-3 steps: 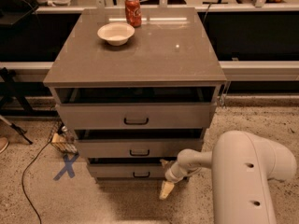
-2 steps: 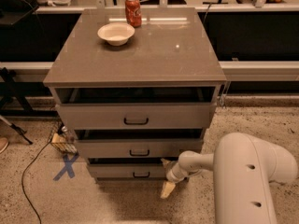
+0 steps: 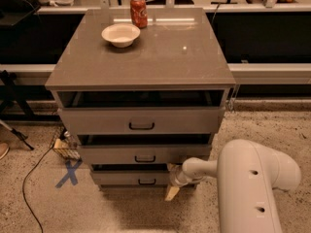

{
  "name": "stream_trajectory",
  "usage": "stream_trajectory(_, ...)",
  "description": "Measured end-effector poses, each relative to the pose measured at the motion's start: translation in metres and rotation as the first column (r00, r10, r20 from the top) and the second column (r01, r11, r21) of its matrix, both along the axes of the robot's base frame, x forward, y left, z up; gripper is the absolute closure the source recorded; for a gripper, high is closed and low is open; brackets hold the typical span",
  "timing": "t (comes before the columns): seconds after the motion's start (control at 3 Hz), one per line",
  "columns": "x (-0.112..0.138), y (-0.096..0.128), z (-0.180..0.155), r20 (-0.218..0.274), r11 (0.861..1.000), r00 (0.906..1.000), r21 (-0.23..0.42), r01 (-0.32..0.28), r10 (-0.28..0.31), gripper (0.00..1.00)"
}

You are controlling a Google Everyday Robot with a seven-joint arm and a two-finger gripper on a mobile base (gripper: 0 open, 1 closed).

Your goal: Open bottom drawer

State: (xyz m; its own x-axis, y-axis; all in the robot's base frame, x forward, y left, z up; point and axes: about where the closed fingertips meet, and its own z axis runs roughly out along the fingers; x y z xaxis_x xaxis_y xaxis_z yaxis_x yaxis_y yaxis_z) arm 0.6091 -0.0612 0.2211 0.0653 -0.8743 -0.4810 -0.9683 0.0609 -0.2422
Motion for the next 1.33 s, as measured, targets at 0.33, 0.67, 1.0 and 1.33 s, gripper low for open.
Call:
stream_trajectory(0.33, 0.015, -0.002, -0.021, -0.005, 0.999, 0.9996, -0.024, 0.028, -0.028, 0.0)
stream_trajectory(0.67, 0.023, -0.01, -0.043, -0.026, 0.997, 0.9978, -0.043, 0.059, -0.061, 0.19)
stream_trajectory(1.0, 0.015, -0.021, -0.049, -0.038, 0.994, 0.9939, -0.039, 0.102, -0.104, 0.42)
stream_trajectory(1.33, -0.014, -0.035, -0.043, -0.059, 0.989, 0.9874, -0.013, 0.146, -0.147, 0.65)
